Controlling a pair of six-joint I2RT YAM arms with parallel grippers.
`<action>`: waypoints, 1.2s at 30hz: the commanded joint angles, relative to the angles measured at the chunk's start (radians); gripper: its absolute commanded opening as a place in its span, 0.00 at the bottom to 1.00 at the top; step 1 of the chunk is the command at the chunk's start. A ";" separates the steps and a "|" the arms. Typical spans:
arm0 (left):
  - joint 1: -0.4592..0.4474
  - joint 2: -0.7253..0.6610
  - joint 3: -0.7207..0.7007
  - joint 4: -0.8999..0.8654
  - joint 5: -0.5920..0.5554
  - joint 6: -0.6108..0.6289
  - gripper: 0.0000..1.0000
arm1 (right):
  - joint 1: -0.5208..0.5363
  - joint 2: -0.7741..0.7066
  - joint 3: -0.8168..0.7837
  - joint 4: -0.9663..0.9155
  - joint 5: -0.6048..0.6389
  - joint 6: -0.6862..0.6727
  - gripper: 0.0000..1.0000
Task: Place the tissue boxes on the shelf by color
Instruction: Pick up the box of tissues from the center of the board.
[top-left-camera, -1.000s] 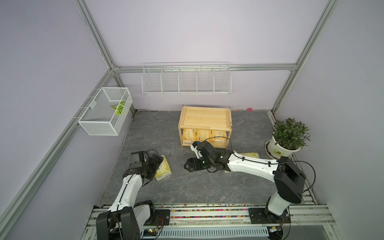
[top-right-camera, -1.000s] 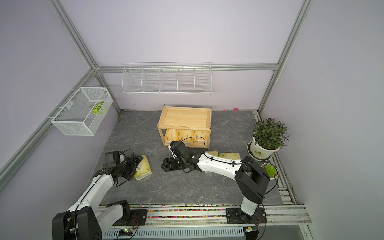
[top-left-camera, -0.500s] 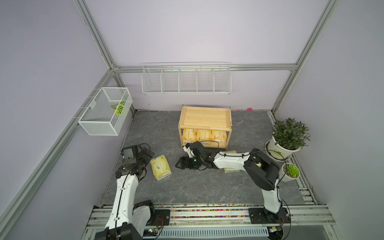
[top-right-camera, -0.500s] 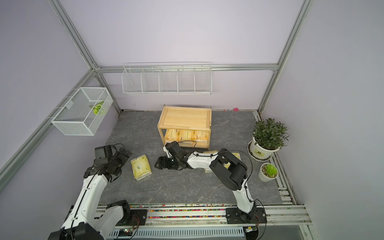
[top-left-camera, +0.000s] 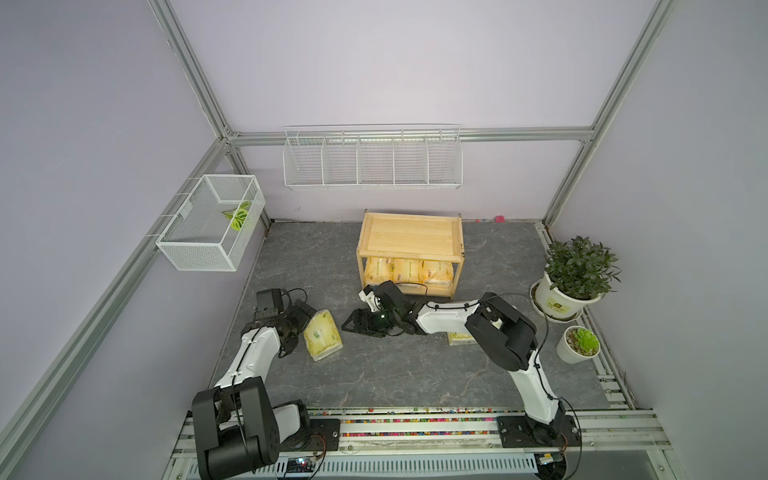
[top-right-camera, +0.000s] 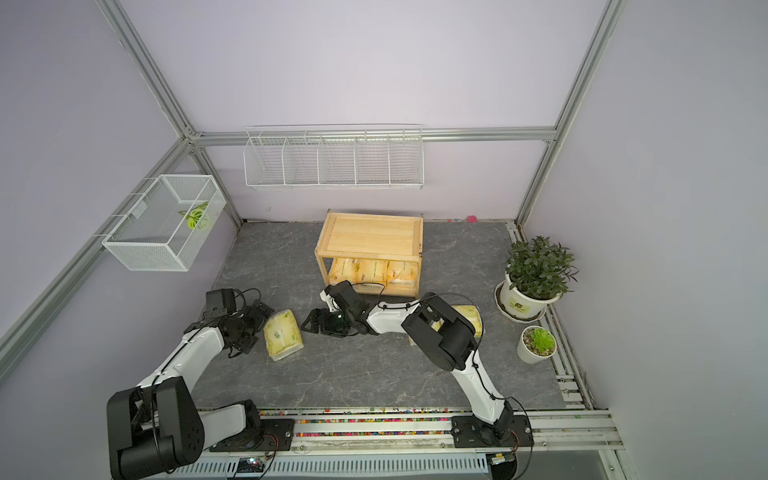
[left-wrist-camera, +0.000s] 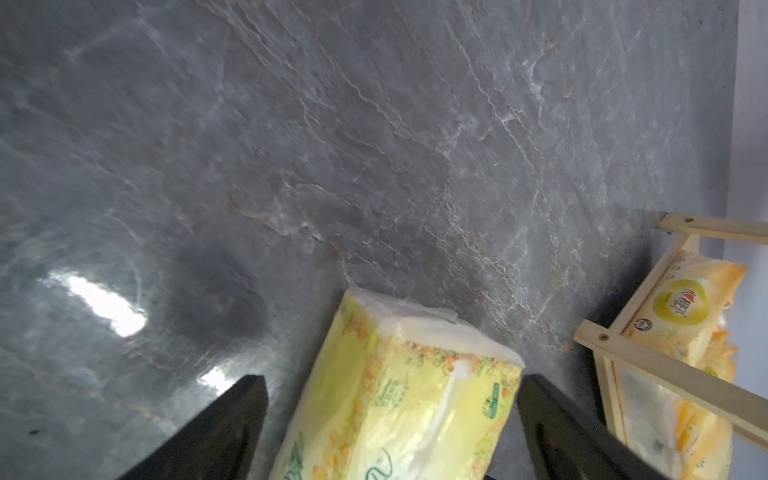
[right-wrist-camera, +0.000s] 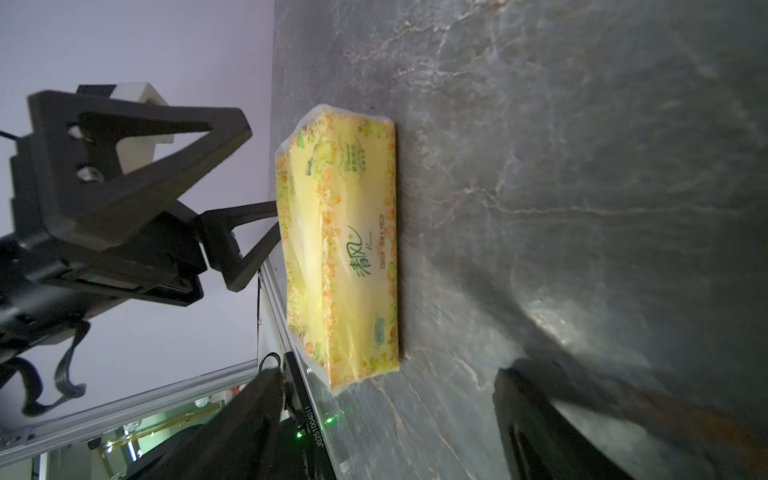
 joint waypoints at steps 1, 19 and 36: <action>-0.001 0.000 -0.033 0.058 0.054 -0.007 1.00 | 0.028 0.047 0.013 0.043 -0.029 0.039 0.85; -0.080 -0.012 -0.121 0.119 0.070 -0.052 1.00 | 0.081 0.199 0.036 0.353 -0.082 0.258 0.84; -0.084 -0.076 -0.059 0.041 0.062 -0.047 1.00 | 0.071 0.142 -0.060 0.514 -0.085 0.332 0.25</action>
